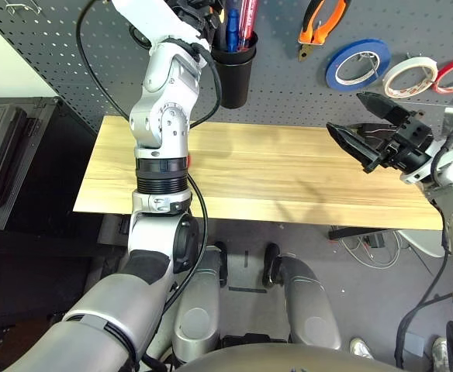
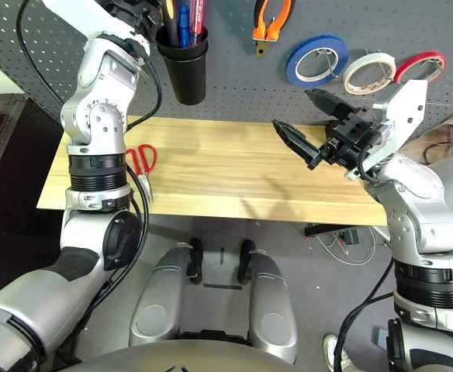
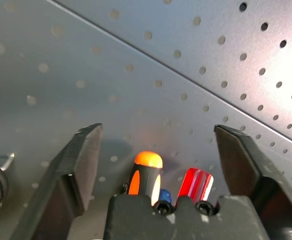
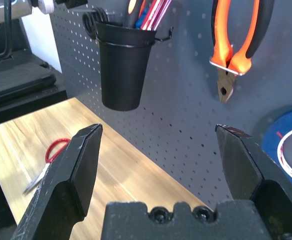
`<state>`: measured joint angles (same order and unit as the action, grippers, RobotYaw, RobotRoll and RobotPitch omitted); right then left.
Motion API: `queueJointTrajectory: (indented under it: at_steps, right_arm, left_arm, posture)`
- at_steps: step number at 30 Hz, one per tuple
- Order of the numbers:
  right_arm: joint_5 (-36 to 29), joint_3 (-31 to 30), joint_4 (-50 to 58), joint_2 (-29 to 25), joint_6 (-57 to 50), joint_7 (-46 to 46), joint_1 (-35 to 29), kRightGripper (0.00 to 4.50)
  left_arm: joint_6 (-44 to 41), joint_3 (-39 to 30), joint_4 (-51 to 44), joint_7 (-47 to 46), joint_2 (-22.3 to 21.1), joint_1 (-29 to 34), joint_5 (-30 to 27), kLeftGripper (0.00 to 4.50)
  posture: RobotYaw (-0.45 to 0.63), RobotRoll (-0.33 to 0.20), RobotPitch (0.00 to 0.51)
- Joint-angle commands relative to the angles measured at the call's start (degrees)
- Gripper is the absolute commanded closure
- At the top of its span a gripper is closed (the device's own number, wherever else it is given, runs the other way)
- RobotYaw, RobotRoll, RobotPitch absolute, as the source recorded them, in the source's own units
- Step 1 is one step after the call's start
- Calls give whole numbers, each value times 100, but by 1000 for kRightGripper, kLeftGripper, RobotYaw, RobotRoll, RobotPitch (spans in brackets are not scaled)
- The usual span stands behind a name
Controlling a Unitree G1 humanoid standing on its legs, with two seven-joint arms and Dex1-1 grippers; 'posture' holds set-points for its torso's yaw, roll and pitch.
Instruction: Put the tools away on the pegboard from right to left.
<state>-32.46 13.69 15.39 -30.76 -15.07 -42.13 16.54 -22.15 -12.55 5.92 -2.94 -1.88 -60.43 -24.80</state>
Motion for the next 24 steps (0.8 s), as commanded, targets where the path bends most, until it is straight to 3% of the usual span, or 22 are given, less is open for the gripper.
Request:
queueJointTrajectory:
  at_steps: [1, 7, 12, 15, 18, 24]
  right_arm:
    - [-55, -80, -6, 51, -22, -26, -28, 0]
    - [-113, -232, 45, 20, -127, -158, -157, 0]
    - [-87, -362, 0, -47, -201, -362, -228, 0]
    - [-70, -456, -32, -78, -204, -511, -313, 0]
    - [-23, -616, -49, -75, -191, -681, -418, 0]
    - [247, -885, -204, -213, -102, -982, -582, 0]
  left_arm:
    - [-291, -48, -550, -90, -170, -25, -68, 30]
    - [-1393, -257, -1748, -128, -846, 279, -403, 30]
    - [-2475, -445, -2832, -152, -1335, 913, -814, 30]
    - [-2968, -640, -3369, -300, -1413, 1334, -1027, 30]
    - [-3387, -794, -4009, -423, -1408, 2196, -1171, 30]
    - [-3379, -748, -4247, -403, -1336, 3513, -1013, 30]
  posture:
    - [27, 0, 255]
    - [60, 0, 265]
    - [97, 0, 272]
    - [110, 0, 277]
    - [132, 0, 283]
    - [145, 0, 297]
